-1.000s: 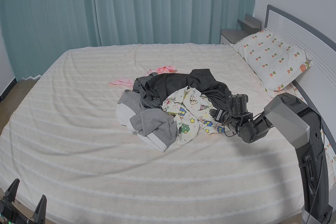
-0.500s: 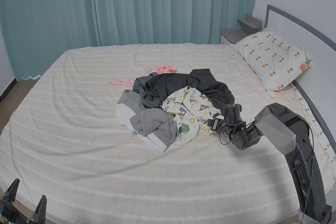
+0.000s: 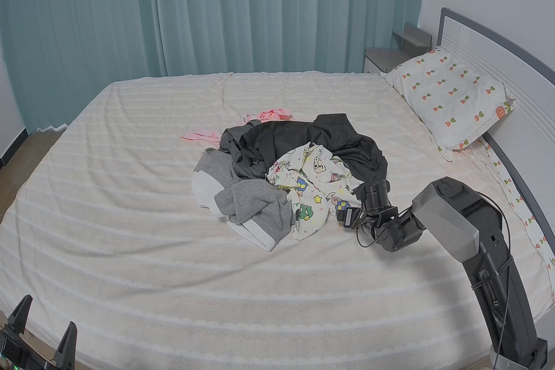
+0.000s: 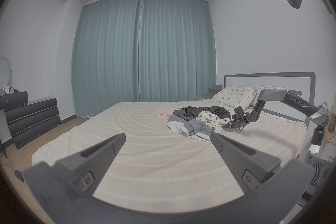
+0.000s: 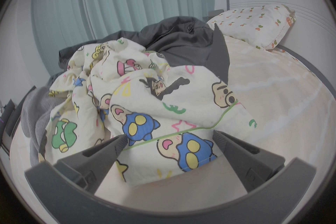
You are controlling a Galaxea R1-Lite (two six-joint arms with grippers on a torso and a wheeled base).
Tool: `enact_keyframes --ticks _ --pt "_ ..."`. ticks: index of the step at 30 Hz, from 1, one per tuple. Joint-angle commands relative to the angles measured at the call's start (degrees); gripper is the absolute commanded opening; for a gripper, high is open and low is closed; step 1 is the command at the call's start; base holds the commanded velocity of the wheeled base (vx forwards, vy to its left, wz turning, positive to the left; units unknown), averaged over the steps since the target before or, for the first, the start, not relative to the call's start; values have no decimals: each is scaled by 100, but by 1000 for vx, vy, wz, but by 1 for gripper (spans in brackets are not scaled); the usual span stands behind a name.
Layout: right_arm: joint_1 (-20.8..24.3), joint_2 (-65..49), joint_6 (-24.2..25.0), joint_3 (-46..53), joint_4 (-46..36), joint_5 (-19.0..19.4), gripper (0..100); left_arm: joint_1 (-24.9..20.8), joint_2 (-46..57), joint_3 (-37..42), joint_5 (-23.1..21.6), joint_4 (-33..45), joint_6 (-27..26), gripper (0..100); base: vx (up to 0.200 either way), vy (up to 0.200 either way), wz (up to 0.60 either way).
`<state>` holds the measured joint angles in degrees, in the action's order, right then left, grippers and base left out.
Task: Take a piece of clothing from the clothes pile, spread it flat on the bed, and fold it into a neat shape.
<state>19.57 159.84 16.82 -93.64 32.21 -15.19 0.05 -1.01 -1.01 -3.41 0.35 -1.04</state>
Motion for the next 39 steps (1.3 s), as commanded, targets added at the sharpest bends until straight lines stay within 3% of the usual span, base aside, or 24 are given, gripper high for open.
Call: enact_keyframes --ticks 1,3,4,15,22,27,34,39 --pt "56 -32 -83 -102 -136 25 100 -5 84 92 -1 0 -2 100 0 0 0" --pt "65 -41 -100 -111 -136 51 100 4 84 92 7 0 -2 100 0 0 0" --pt "65 -41 -100 -111 -136 51 0 4 84 92 7 0 -2 100 0 0 0" --pt "82 -199 -21 232 -39 51 0 4 84 92 -1 0 -2 100 0 0 0" --pt "65 -577 -21 900 541 95 0 4 84 92 -1 0 -2 100 0 0 0" --pt "65 -1518 -21 2491 1112 693 0 -5 84 92 7 0 -2 100 0 0 0" --pt "47 -1948 -39 3651 1938 825 0 4 84 92 -1 0 -2 100 0 0 0" --pt "56 -2396 -48 4758 2694 1229 0 4 84 92 7 0 -2 100 0 0 0"
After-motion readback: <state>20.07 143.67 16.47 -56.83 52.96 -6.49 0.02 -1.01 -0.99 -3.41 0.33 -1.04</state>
